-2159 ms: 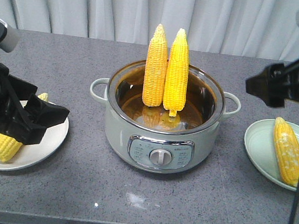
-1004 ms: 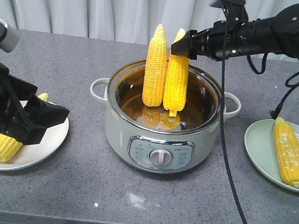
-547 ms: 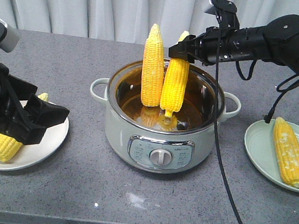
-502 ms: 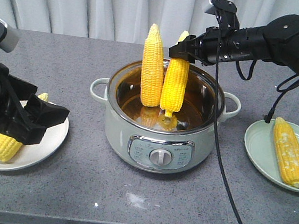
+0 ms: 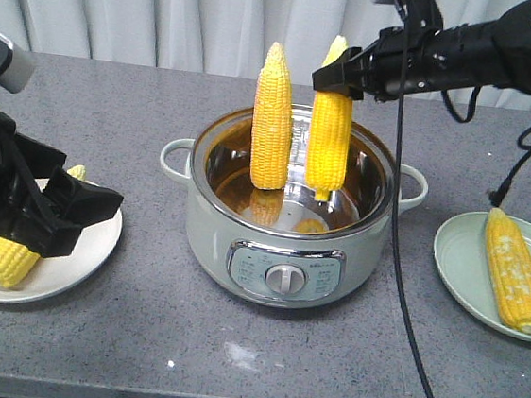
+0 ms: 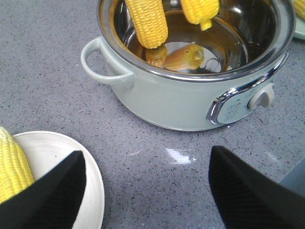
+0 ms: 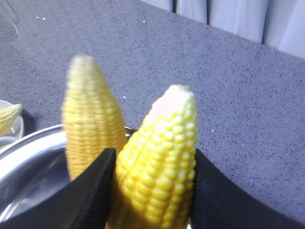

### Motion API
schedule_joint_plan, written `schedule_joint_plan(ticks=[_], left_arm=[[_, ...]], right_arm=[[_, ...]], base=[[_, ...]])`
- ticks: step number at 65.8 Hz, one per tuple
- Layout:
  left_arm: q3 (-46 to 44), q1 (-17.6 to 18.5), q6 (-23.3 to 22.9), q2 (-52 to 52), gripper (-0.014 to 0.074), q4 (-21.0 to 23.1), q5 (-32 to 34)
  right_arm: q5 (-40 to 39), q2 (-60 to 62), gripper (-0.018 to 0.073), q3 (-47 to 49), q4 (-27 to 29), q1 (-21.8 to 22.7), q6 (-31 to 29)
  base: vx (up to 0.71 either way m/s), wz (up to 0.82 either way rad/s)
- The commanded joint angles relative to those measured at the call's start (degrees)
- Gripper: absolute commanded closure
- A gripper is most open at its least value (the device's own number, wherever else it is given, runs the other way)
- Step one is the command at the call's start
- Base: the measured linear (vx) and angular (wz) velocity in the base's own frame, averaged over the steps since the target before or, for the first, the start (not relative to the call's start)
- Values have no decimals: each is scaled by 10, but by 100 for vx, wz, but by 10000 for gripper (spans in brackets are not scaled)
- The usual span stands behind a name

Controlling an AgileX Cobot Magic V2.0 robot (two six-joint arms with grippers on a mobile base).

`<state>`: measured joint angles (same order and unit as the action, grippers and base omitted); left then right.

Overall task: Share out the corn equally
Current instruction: 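Lift the grasped corn cob up out of the pot with the right gripper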

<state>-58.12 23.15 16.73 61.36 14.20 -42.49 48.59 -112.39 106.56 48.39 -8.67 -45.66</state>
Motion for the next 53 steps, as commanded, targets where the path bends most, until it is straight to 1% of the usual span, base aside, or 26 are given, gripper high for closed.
schedule_joint_plan(ticks=[1, 11, 17, 24, 29, 34, 40, 53], left_arm=[[-15, 4, 0, -8, 74, 12, 34], [-15, 4, 0, -8, 74, 12, 34], [-15, 4, 0, -8, 74, 12, 34], [-15, 4, 0, -8, 74, 12, 34], [-15, 4, 0, -8, 74, 12, 34], [-15, 4, 0, -8, 74, 12, 34], [-15, 4, 0, -8, 74, 12, 34], [-15, 4, 0, -8, 74, 12, 34]], right_arm=[[-3, 66, 389, 20, 13, 3, 1], [42, 113, 389, 17, 17, 2, -6], [51, 146, 389, -13, 38, 2, -28], [34, 203, 389, -91, 76, 2, -72], [11, 252, 389, -159, 118, 2, -110], [-14, 300, 389, -217, 143, 3, -144], [-31, 349, 389, -269, 151, 3, -147], [-18, 451, 389, -359, 150, 3, -142]], base=[[0, 0], [0, 0], [0, 0], [0, 0], [0, 0], [0, 0], [0, 0], [0, 0]])
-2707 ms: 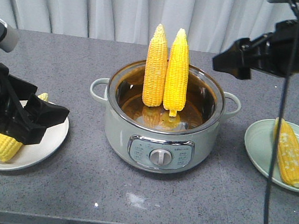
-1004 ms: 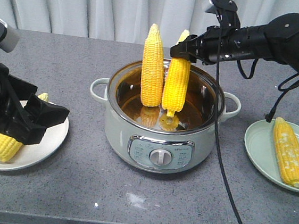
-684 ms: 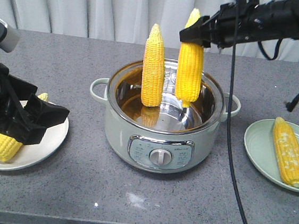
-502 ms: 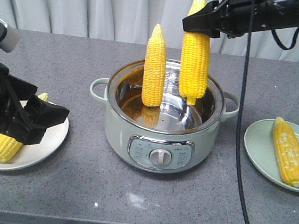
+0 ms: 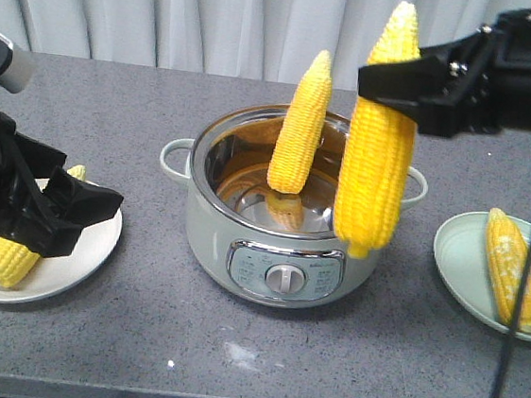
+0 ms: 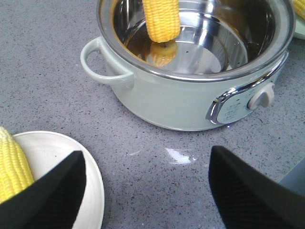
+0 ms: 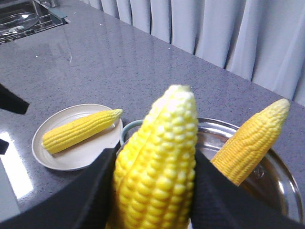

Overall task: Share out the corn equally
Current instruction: 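Lift the grasped corn cob up out of the pot with the right gripper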

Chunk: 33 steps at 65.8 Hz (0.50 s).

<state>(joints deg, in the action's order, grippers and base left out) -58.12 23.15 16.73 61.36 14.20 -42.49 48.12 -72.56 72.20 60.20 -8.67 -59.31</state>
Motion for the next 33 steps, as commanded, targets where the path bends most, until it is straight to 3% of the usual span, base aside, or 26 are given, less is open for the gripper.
schedule_joint_plan(ticks=[1, 33], left_arm=[[-15, 4, 0, -8, 74, 12, 34], [-15, 4, 0, -8, 74, 12, 35]], right_arm=[[-13, 59, 389, -21, 32, 3, -5], [-8, 230, 389, -186, 32, 3, -2]], base=[[0, 0], [0, 0]])
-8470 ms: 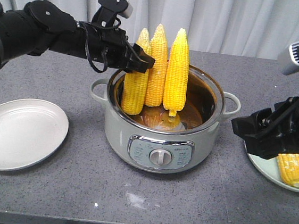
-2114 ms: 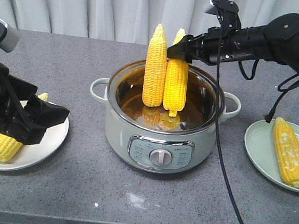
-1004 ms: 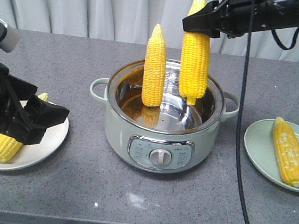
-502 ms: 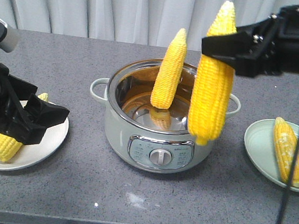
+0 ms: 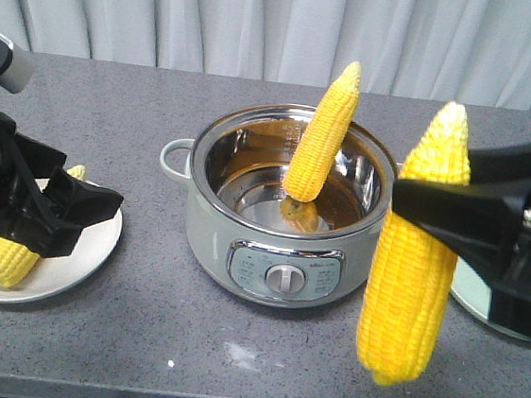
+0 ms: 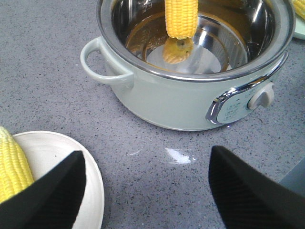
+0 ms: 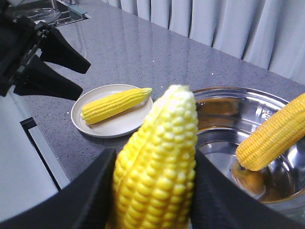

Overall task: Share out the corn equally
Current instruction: 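Lift the grasped corn cob up out of the pot with the right gripper, then reach the left gripper into the pot and grasp the last corn cob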

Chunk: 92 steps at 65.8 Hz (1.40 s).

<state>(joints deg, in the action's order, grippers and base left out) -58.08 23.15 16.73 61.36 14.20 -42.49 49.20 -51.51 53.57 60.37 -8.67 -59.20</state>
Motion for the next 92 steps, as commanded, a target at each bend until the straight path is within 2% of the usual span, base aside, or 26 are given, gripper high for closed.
schedule_joint_plan(ticks=[1, 15, 26, 38, 45, 54, 64, 69, 75, 85, 89, 92], left_arm=[[-16, 4, 0, -8, 74, 12, 35], [-16, 4, -3, -8, 74, 13, 49], [-20, 4, 0, -7, 74, 23, 88], [-80, 6, 62, 42, 59, 30, 77], [-126, 22, 91, 90, 7, 43, 57], [-182, 53, 127, 157, -40, 39, 55], [-249, 90, 127, 235, -38, 3, 54], [-282, 105, 101, 267, -35, -23, 52], [-326, 124, 50, 308, -34, -75, 43], [-408, 154, -80, 375, -31, -192, -1], [-444, 163, -136, 402, -31, -227, -30], [-468, 165, -161, 424, -29, -244, -48]], right_arm=[[-19, 22, 389, -2, 30, 3, -3], [-15, 28, 389, -6, 26, 3, -2], [-14, 28, 389, -6, 27, 3, -3], [-14, 28, 389, -6, 27, 3, -5], [-14, 28, 389, -6, 27, 3, -5], [-14, 28, 389, -6, 27, 3, -5], [-14, 28, 389, -6, 27, 3, -5], [-14, 28, 389, -6, 27, 3, -5], [-14, 28, 389, -6, 27, 3, -5], [-14, 28, 389, -6, 27, 3, -5], [-14, 28, 389, -6, 27, 3, -5], [-14, 28, 389, -6, 27, 3, -5]], base=[[0, 0], [0, 0], [0, 0], [0, 0], [0, 0], [0, 0], [0, 0], [0, 0], [0, 0], [0, 0], [0, 0], [0, 0]])
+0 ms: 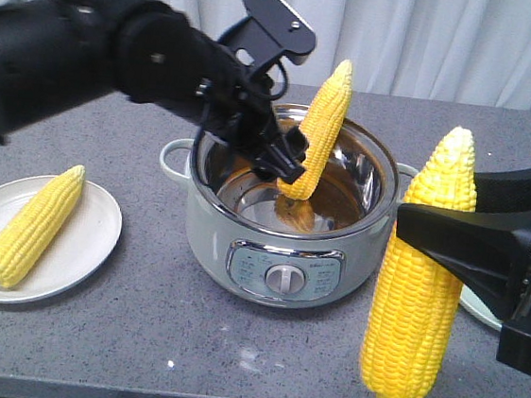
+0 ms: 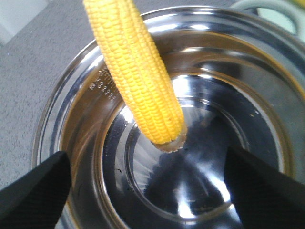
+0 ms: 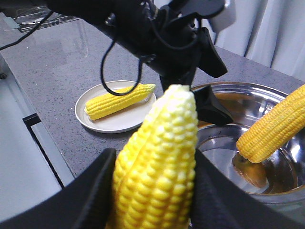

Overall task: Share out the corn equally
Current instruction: 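Reach the left gripper into the pot and grasp the last corn cob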

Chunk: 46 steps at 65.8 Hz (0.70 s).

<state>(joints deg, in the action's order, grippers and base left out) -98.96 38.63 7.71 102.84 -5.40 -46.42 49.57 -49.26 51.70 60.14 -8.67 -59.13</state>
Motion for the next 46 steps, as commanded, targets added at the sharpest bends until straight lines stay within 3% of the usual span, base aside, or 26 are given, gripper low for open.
schedule_joint_plan(ticks=[1, 17, 33, 46], left_arm=[[-71, 11, -77, 15, -28, -49, -16], [-189, 9, -122, 106, -17, -47, -85], [-245, 9, -142, 159, -7, -48, -83], [-245, 9, -157, 185, 23, -35, -27]], right_arm=[[-18, 5, 389, 13, 29, 3, -5], [-18, 5, 389, 13, 29, 3, -5], [-18, 5, 389, 13, 29, 3, -5], [-18, 5, 389, 13, 29, 3, -5]], base=[[0, 0], [0, 0], [0, 0], [0, 0]])
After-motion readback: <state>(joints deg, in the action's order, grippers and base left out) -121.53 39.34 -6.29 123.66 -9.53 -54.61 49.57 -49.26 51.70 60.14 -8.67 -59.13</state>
